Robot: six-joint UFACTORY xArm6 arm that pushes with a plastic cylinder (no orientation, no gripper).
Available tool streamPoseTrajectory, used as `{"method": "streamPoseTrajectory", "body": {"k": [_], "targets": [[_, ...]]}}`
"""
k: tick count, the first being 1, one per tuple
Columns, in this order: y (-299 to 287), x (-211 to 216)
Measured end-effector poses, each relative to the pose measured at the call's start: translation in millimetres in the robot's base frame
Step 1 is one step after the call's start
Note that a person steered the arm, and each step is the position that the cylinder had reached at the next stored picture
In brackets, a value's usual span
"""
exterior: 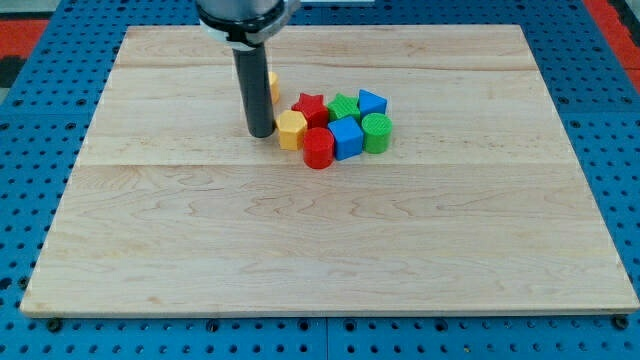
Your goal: Move the yellow heart to the group of blocks
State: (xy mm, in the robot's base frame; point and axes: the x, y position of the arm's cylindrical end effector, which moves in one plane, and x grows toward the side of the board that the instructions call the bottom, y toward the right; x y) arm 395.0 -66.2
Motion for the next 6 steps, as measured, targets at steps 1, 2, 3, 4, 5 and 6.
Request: {"method": "streamPoseTrajectory", "body": {"k": [1,2,3,4,5,6], "targets": [[-12,-6],[-69,-69],[-31,-79],[46,-79],[50,-98],[74,-113]]}}
